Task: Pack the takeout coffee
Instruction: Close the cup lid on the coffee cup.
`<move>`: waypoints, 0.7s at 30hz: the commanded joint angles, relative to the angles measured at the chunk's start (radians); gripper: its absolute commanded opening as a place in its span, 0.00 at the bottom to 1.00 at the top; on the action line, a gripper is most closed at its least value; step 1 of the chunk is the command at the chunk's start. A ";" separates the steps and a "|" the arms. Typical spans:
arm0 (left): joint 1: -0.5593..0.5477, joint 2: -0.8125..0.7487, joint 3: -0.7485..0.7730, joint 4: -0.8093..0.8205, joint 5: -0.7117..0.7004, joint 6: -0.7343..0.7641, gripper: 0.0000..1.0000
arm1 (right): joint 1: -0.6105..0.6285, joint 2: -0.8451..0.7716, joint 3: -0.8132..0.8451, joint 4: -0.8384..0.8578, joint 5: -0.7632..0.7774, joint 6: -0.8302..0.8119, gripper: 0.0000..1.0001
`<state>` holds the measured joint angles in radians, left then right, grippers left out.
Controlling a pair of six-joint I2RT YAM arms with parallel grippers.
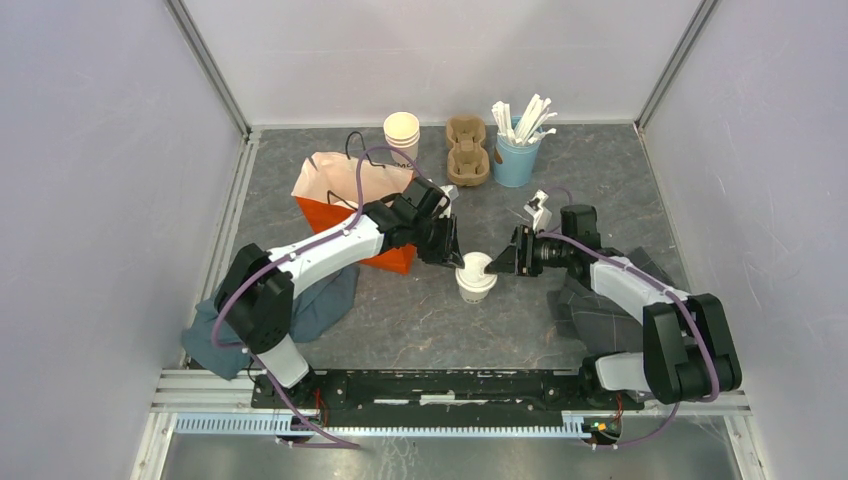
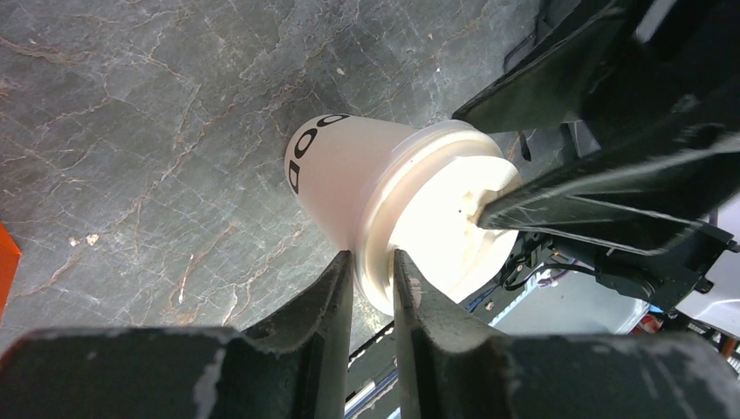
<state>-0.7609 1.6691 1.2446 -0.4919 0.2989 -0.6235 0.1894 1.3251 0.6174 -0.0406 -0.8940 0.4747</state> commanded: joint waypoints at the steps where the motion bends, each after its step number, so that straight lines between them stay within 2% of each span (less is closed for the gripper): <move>1: -0.006 0.058 -0.029 -0.098 -0.058 0.022 0.29 | -0.016 0.067 -0.094 0.124 0.026 0.009 0.62; 4: -0.006 0.056 -0.026 -0.097 -0.046 0.032 0.28 | -0.012 0.052 -0.048 0.114 -0.002 0.037 0.62; 8: -0.008 0.056 -0.008 -0.098 -0.044 0.043 0.28 | -0.012 0.014 0.098 0.019 -0.005 0.020 0.74; 11: -0.010 0.063 0.007 -0.105 -0.041 0.051 0.28 | 0.003 0.064 0.138 0.033 -0.030 0.037 0.78; 15: -0.011 0.066 0.017 -0.108 -0.038 0.057 0.28 | 0.041 0.141 0.159 0.090 -0.022 0.043 0.77; 21: -0.012 0.070 0.008 -0.109 -0.040 0.056 0.27 | 0.041 0.207 0.045 0.172 0.012 0.050 0.67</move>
<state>-0.7616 1.6905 1.2724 -0.5167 0.3164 -0.6201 0.2317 1.5112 0.7250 0.0566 -0.8959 0.5354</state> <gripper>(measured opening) 0.286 0.688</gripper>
